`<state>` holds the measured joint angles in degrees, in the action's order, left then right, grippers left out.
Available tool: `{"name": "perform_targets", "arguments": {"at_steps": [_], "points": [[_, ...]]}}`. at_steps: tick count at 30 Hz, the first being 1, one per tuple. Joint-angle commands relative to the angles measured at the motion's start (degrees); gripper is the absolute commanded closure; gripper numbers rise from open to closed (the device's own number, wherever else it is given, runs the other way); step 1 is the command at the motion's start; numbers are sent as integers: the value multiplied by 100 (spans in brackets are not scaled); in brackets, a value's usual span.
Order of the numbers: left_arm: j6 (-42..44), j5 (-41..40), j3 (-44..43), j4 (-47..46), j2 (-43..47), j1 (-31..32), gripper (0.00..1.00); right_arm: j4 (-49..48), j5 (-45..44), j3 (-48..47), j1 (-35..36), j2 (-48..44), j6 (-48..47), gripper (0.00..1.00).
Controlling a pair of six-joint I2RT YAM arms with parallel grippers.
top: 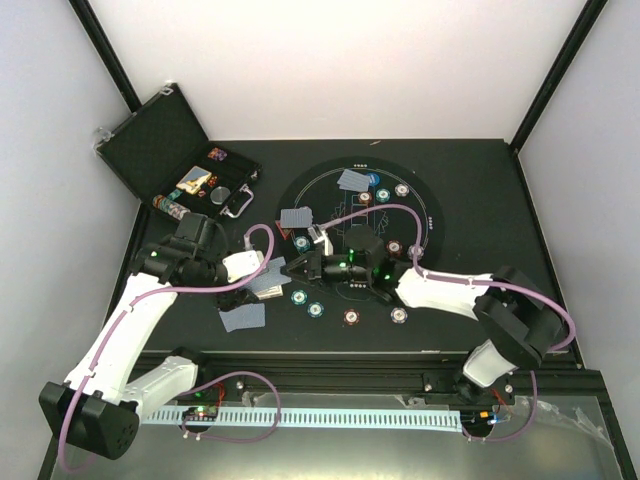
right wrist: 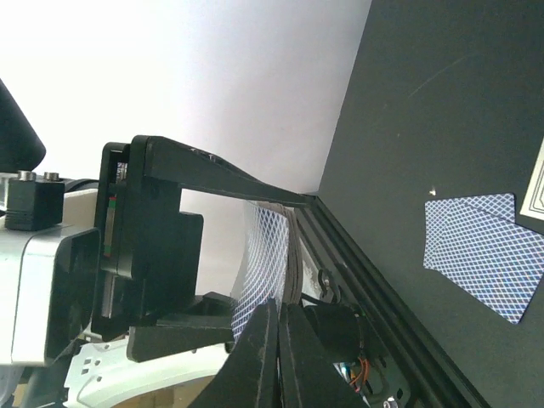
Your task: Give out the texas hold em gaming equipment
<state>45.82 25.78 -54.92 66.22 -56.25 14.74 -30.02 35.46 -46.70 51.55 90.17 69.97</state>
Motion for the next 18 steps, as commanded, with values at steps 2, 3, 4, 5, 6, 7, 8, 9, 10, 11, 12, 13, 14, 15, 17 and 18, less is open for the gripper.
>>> {"name": "perform_targets", "arguments": {"at_steps": [2,3,4,5,6,7,8,9,10,11,12,13,14,15,17,18], "points": [[58,68,-47,-81,58,-24,98,-451,73,432,-170,-268,359,99],[66,53,-53,-78,58,-24,98,-476,81,512,-250,-321,379,99],[64,42,-47,-81,60,-24,98,-464,95,599,-335,-389,372,99],[73,29,-46,-76,61,-24,98,-414,110,695,-429,-483,343,99],[73,20,-47,-65,62,-24,98,-330,122,790,-559,-574,291,99],[83,10,-52,-59,67,-24,99,-235,152,898,-697,-683,207,99],[85,-1,-46,-54,62,-24,98,-115,192,998,-865,-790,115,99],[91,-7,-46,-49,65,-24,98,48,231,1110,-1045,-911,11,99],[93,-4,-46,-55,65,-24,98,227,259,1224,-1229,-1020,-117,99],[93,-9,-46,-48,67,-24,98,384,293,1353,-1438,-1114,-230,99],[93,-5,-44,-55,62,-24,98,482,353,1512,-1659,-1203,-318,99],[93,-7,-44,-56,57,-24,98,555,401,1661,-1876,-1276,-399,99],[93,1,-44,-54,59,-24,99,628,433,1820,-2095,-1330,-487,99],[89,8,-42,-56,53,-24,98,748,444,1932,-2279,-1373,-631,99],[91,21,-48,-55,55,-24,99,1153,432,2076,-2647,-1407,-951,99],[89,27,-47,-42,55,-24,98,1261,400,2119,-2795,-1398,-1130,99]]}}
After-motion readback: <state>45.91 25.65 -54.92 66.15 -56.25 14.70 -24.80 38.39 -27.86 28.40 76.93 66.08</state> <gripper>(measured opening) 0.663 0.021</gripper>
